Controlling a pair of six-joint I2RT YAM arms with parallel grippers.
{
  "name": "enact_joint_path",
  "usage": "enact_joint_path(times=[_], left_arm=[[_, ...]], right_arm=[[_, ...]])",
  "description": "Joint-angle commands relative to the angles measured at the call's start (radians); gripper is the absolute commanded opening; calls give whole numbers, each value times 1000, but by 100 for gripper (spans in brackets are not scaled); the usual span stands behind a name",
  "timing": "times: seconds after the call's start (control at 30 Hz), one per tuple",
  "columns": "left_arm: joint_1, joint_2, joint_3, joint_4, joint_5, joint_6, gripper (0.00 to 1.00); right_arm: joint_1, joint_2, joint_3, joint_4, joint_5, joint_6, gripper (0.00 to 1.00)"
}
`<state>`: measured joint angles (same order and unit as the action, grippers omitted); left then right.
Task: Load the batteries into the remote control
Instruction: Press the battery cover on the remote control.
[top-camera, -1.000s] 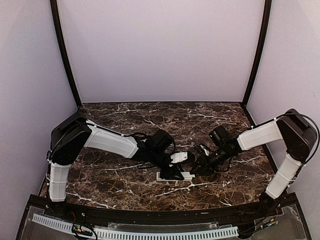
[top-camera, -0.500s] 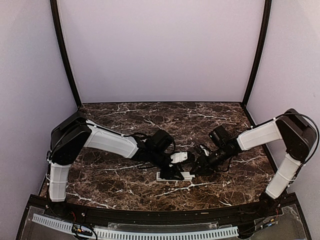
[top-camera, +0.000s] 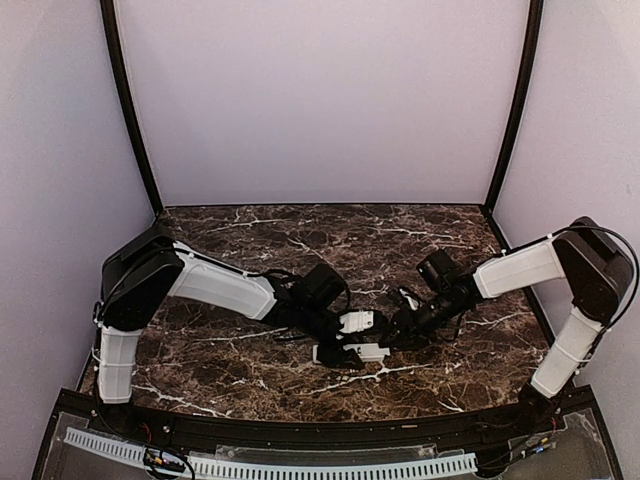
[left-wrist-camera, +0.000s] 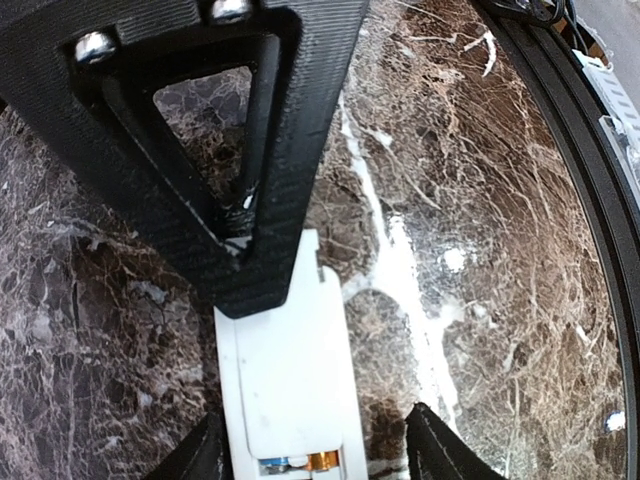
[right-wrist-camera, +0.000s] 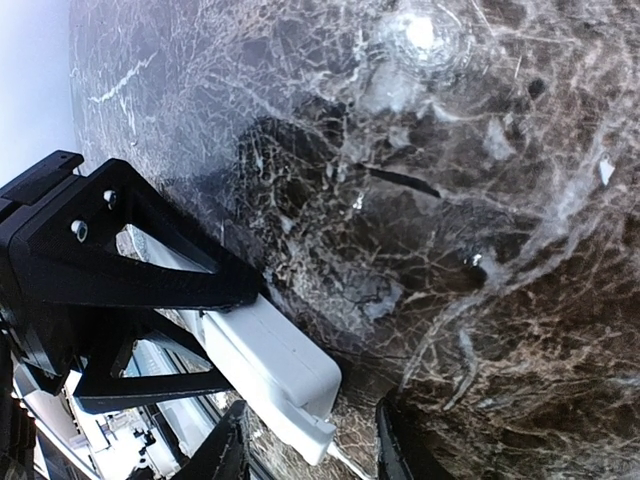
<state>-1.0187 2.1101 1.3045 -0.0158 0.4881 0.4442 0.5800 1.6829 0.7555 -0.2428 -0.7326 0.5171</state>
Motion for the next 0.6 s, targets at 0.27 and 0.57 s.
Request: enact_joint_path(times=[0.27,0.57], left_arm=[[21,-152,-83,-167,-81,70,61],[37,-255,-184,-248,-197,67,62]], right_arm=[[-2,-131,101,-210,122,-62,42],[-1,-186,123,-338,263,-13,23]])
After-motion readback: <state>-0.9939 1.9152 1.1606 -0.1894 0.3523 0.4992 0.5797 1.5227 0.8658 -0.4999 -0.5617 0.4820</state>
